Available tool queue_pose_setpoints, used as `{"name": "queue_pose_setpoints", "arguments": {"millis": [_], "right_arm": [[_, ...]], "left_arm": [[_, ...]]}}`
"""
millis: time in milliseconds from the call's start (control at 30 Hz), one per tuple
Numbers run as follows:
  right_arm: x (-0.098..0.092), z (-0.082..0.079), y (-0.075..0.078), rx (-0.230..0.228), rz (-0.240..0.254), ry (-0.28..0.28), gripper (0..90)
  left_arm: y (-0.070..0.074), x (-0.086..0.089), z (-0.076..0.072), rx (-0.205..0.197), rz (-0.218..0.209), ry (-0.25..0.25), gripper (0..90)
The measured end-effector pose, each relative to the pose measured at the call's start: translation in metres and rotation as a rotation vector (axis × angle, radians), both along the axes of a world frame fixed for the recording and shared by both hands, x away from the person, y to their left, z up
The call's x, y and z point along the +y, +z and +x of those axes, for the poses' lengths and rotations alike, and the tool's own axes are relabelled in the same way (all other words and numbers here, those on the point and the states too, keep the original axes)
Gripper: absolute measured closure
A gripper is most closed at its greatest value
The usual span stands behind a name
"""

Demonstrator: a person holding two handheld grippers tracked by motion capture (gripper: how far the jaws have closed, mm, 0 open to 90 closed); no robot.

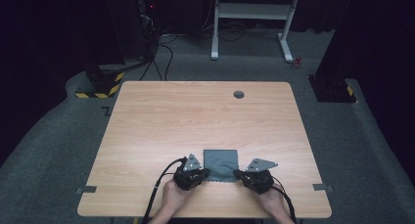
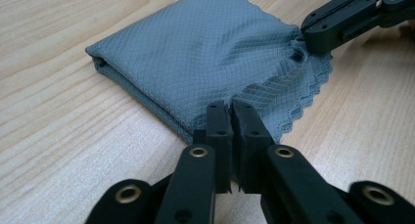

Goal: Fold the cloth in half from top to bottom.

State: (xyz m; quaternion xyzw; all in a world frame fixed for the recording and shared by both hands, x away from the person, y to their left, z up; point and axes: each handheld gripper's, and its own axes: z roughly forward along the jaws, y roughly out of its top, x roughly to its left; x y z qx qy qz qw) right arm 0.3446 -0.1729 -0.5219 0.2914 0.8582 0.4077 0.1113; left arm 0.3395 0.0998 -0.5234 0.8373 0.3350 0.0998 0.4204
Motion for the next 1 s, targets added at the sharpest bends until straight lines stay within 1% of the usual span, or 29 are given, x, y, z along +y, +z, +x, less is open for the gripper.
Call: {"name": "queue_pose_setpoints", "arguments": {"millis": [100,133,200,267,333,367,400,433,500,567,667,733,800,833,867,967,1000], "right_arm": [[-0.001,0.001,0.000,0.012,0.003,-0.002,82.9],[-0.002,0.001,0.000,0.024,0.006,-0.003,81.5],[-0.003,0.000,0.000,0.026,0.014,-0.004,78.6],[-0.006,-0.002,0.003,0.025,0.025,-0.003,77.8],[-0.009,-0.003,0.006,0.028,0.051,-0.004,77.8],[-0.010,-0.003,0.008,0.028,0.064,-0.003,78.2],[-0.012,-0.003,0.011,0.027,0.075,-0.003,79.4],[-0.013,-0.004,0.014,0.028,0.089,-0.003,82.6],[-0.013,-0.003,0.017,0.015,0.102,-0.009,86.3],[-0.009,0.000,0.020,0.012,0.095,-0.015,88.2],[-0.002,0.007,0.018,0.023,0.071,-0.024,89.3],[0.005,0.011,0.014,0.034,0.043,-0.028,89.4],[0.010,0.013,0.010,0.042,0.021,-0.021,89.4],[0.011,0.013,0.009,0.047,0.016,-0.022,89.3],[0.012,0.012,0.007,0.046,0.007,-0.017,89.2],[0.012,0.005,0.005,0.040,-0.018,-0.004,88.1],[0.011,0.003,0.004,0.039,-0.024,-0.001,87.3]], "left_arm": [[0.000,0.000,-0.001,0.004,0.000,-0.008,82.8],[0.001,0.001,-0.002,0.003,0.000,-0.011,81.5],[0.002,0.001,-0.003,0.016,-0.012,-0.020,76.0],[0.004,0.002,-0.006,0.013,-0.017,-0.027,72.6],[0.008,0.005,-0.009,0.013,-0.041,-0.023,70.8],[0.011,0.007,-0.010,0.006,-0.050,-0.022,70.1],[0.014,0.009,-0.010,-0.003,-0.066,-0.020,69.6],[0.016,0.010,-0.010,-0.008,-0.075,-0.011,69.6],[0.022,0.011,-0.007,-0.027,-0.075,0.000,69.7],[0.024,0.007,-0.003,-0.038,-0.051,0.020,69.7],[0.022,0.001,0.004,-0.035,-0.030,0.030,69.7],[0.018,-0.004,0.008,-0.020,-0.003,0.032,69.7],[0.014,-0.008,0.010,-0.008,0.014,0.029,69.6],[0.013,-0.009,0.009,-0.007,0.029,0.023,69.6],[0.011,-0.010,0.008,0.003,0.030,0.021,69.5],[0.008,-0.009,0.005,0.014,0.054,0.007,69.2],[0.007,-0.008,0.003,0.013,0.073,0.001,69.2]]}}
